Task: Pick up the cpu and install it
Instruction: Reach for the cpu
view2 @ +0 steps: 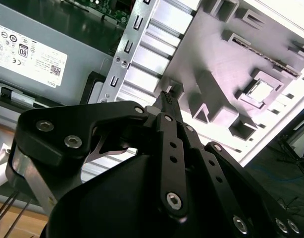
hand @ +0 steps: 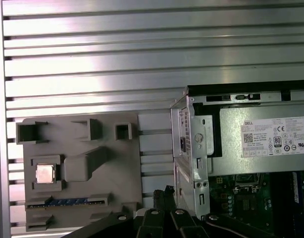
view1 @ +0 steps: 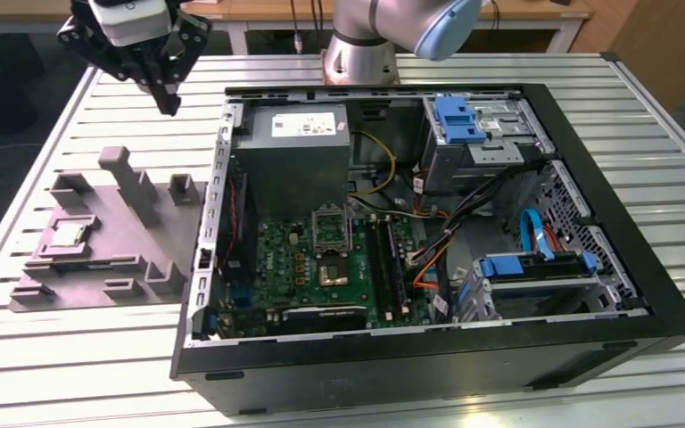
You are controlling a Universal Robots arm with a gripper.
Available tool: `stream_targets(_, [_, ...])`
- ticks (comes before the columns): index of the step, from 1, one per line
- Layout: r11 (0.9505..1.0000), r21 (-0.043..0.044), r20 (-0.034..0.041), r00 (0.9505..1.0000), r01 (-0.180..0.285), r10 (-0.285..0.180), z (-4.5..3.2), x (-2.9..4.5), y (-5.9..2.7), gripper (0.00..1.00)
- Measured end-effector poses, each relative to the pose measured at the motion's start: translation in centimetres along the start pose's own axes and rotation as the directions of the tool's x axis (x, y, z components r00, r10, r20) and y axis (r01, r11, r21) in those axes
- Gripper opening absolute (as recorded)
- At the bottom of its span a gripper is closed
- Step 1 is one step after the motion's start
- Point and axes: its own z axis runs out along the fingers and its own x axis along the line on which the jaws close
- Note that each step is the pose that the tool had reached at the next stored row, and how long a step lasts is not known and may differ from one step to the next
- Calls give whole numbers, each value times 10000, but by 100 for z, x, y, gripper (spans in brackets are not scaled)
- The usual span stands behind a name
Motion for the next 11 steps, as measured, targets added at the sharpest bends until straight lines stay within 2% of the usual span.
stream_targets(6, [10000, -1, 0, 10000, -2, 2, -1, 83, -6, 11])
stream_targets(11, [10000, 0, -5, 10000, -1, 1, 1, 111, -9, 11])
